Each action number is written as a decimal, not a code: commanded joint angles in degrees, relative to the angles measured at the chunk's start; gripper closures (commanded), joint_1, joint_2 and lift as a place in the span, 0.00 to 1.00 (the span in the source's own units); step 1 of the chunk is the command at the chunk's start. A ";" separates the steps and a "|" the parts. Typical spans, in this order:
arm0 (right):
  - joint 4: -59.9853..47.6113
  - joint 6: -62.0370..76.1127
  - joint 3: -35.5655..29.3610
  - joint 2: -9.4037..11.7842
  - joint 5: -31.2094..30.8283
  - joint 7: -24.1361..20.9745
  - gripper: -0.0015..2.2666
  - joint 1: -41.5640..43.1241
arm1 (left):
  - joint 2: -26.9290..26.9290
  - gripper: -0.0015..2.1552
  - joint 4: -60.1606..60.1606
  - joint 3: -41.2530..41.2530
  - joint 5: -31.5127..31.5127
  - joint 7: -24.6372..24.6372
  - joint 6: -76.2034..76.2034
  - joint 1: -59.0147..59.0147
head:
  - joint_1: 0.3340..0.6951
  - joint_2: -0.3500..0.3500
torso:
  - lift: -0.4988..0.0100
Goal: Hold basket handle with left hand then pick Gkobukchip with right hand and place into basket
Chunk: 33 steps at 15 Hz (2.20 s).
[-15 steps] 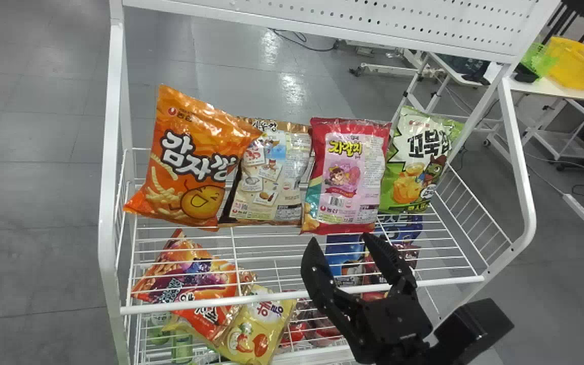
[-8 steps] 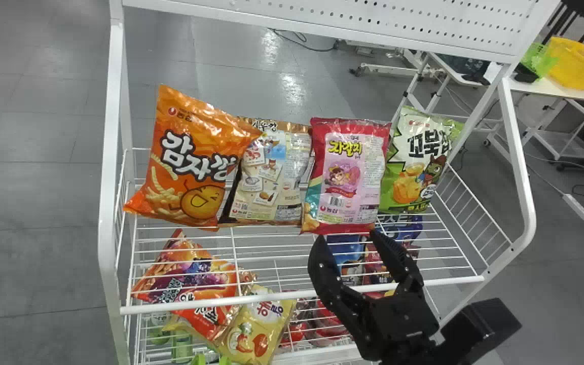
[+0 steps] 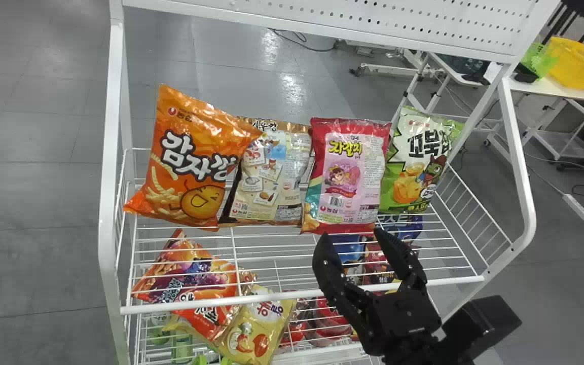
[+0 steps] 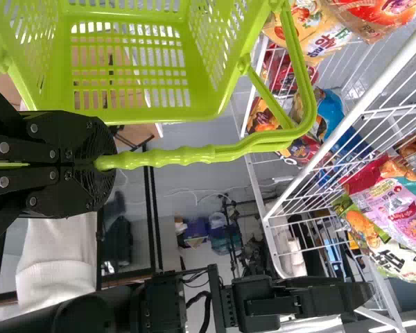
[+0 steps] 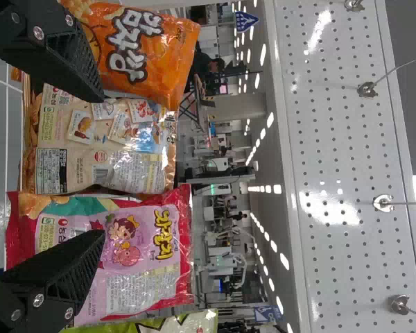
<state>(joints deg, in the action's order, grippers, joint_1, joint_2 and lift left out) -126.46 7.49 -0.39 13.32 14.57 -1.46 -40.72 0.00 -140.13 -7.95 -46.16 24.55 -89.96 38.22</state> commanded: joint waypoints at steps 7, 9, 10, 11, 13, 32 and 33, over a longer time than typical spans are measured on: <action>8.43 -0.24 -10.07 -1.11 3.10 -0.03 0.06 9.17 | -0.15 0.80 -0.76 2.94 1.77 -0.82 -0.07 0.72 | 1.00 0.00 | 0.92; 11.85 -0.24 -12.10 -1.02 3.45 -0.03 0.06 11.72 | -0.15 0.80 -0.67 3.38 2.21 -1.17 -0.07 0.45 | 1.00 0.00 | 0.92; 14.23 -0.07 -12.80 -0.93 3.45 0.14 0.06 13.65 | -0.15 0.80 -0.67 3.73 2.39 -1.70 -0.07 0.36 | 1.00 0.00 | 0.92; 16.78 -0.24 -13.77 -0.76 3.36 0.41 0.06 15.94 | -0.15 0.80 -0.49 3.82 2.48 -1.88 -0.07 0.19 | 1.00 0.00 | 0.92; 20.82 -1.12 -15.08 -0.05 2.75 0.85 0.06 20.24 | -0.15 0.80 -0.32 3.82 2.65 -1.88 -0.07 0.19 | 1.00 0.00 | 0.92; 38.22 -21.51 -18.51 4.08 2.13 7.44 0.06 43.01 | -0.15 0.80 4.69 3.29 2.74 -2.40 -0.07 -2.98 | 1.00 0.00 | 0.92; 38.57 -21.51 -18.51 4.34 1.60 7.62 0.06 43.36 | -0.15 0.80 4.78 3.29 2.74 -2.40 -0.07 -3.24 | 1.00 0.00 | 0.92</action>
<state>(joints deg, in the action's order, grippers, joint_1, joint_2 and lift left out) -88.60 -14.00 -18.88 17.38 16.64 5.99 2.01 0.00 -135.50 -4.66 -43.40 22.16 -89.96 35.28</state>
